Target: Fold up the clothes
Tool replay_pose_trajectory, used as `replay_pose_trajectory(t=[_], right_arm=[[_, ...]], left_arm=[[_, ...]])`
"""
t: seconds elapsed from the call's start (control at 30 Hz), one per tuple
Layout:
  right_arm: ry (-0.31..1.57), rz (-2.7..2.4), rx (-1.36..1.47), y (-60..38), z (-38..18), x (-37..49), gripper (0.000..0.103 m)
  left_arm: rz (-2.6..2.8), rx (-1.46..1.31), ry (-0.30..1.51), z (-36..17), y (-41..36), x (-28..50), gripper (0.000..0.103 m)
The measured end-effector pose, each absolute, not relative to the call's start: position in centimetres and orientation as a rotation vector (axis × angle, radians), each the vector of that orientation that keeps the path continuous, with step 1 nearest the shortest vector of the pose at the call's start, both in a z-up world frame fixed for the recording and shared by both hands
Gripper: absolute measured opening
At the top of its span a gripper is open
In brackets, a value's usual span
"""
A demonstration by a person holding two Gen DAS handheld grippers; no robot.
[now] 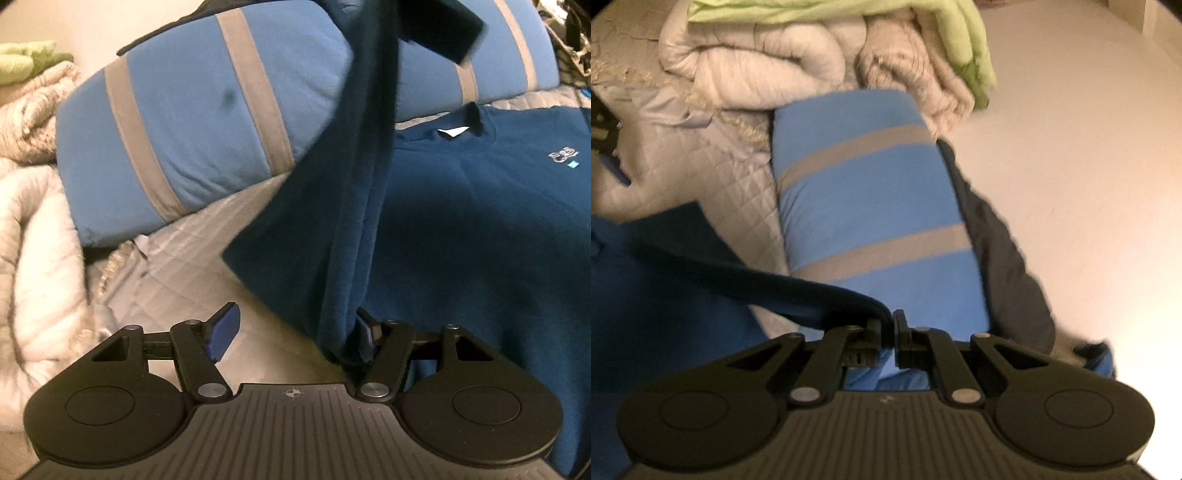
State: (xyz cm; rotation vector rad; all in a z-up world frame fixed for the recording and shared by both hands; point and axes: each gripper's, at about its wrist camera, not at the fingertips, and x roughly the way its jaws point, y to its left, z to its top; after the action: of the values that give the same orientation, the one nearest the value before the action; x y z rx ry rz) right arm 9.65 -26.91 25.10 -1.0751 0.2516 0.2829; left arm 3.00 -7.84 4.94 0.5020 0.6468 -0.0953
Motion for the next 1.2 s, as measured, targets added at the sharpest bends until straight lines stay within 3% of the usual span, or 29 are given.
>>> replay_pose_trajectory(t=[0.23, 0.5, 0.63, 0.87, 1.03, 1.2], right_arm=[[0.536, 0.434, -0.918, -32.9, 22.5, 10.0, 0.007], [0.542, 0.410, -0.988, -35.4, 20.0, 7.3, 0.008], [0.456, 0.336, -1.231, -33.8, 22.0, 2.7, 0.010], [0.631, 0.552, -1.223, -34.3, 15.3, -3.3, 0.072], [0.693, 0.571, -1.067, -39.6, 13.5, -4.6, 0.079], [0.715, 0.534, -0.953, -43.7, 12.1, -4.7, 0.079]], left_arm=[[-0.022, 0.525, 0.649, 5.9, -6.2, 3.5, 0.063], [-0.045, 0.696, 0.591, 5.9, -7.6, 3.2, 0.065], [-0.048, 0.772, 0.579, 5.4, -8.4, 3.4, 0.065], [-0.046, 0.751, 0.632, 4.3, -7.5, 3.3, 0.065], [-0.097, 0.723, 0.617, 4.7, -7.3, 1.8, 0.065], [-0.128, 0.654, 0.640, 5.2, -6.8, 0.7, 0.065]])
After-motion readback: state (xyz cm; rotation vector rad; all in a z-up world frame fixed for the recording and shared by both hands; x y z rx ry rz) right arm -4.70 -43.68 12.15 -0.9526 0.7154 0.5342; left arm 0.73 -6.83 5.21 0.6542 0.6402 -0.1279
